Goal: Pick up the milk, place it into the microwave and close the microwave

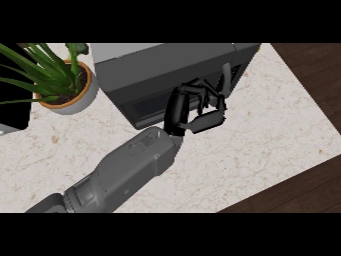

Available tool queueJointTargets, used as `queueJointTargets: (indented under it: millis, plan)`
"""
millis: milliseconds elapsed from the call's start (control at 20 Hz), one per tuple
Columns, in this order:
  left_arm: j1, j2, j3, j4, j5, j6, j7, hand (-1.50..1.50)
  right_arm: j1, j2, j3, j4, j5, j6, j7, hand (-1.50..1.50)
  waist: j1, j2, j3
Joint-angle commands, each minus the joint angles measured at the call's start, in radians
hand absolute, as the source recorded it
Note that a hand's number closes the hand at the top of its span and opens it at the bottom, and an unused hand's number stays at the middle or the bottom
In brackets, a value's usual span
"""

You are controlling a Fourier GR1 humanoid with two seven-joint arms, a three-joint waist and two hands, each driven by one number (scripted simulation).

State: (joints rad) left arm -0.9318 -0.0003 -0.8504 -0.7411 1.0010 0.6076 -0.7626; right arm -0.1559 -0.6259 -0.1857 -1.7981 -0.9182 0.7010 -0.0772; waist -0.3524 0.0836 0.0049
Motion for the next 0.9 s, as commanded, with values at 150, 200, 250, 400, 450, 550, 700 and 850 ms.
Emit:
queueJointTargets:
  millis: [150, 200, 250, 400, 450, 550, 700, 850]
  plan:
    - [-0.041, 0.0, -0.001, 0.146, 0.025, 0.044, 0.079, 1.5, 0.003, -0.013, 0.018, -0.012, -0.059, 0.035, 0.01, -1.5, 0.008, 0.012, -0.001]
    - [-0.054, 0.0, 0.001, 0.152, 0.031, 0.056, 0.097, 1.5, 0.007, -0.013, 0.02, -0.01, -0.059, 0.03, 0.013, -1.5, 0.016, 0.009, -0.001]
    - [-0.036, 0.0, 0.002, 0.154, 0.037, 0.059, 0.086, 1.5, 0.003, -0.025, 0.011, -0.015, -0.068, 0.035, 0.015, -1.5, 0.018, 0.01, -0.003]
    - [-0.043, 0.0, -0.003, 0.168, 0.053, 0.073, 0.103, 1.5, 0.008, -0.03, 0.008, -0.026, -0.074, 0.037, 0.016, -1.5, 0.038, 0.005, -0.004]
    - [-0.022, 0.0, -0.012, 0.178, 0.058, 0.093, 0.102, 1.5, 0.021, -0.036, -0.007, -0.031, -0.082, 0.034, 0.014, -1.5, 0.035, -0.004, -0.004]
    - [-0.019, 0.0, 0.003, 0.185, 0.076, 0.108, 0.101, 1.5, 0.024, -0.045, -0.02, -0.033, -0.087, 0.025, 0.017, -1.5, 0.057, -0.004, -0.006]
    - [-0.003, 0.0, -0.001, 0.177, 0.111, 0.099, 0.114, 1.5, 0.04, -0.055, -0.027, -0.047, -0.101, 0.02, 0.024, -1.5, 0.07, -0.007, -0.008]
    - [0.011, 0.0, -0.022, 0.176, 0.12, 0.077, 0.098, -1.5, 0.062, -0.06, -0.03, -0.056, -0.112, 0.018, 0.031, -1.5, 0.084, -0.008, -0.007]
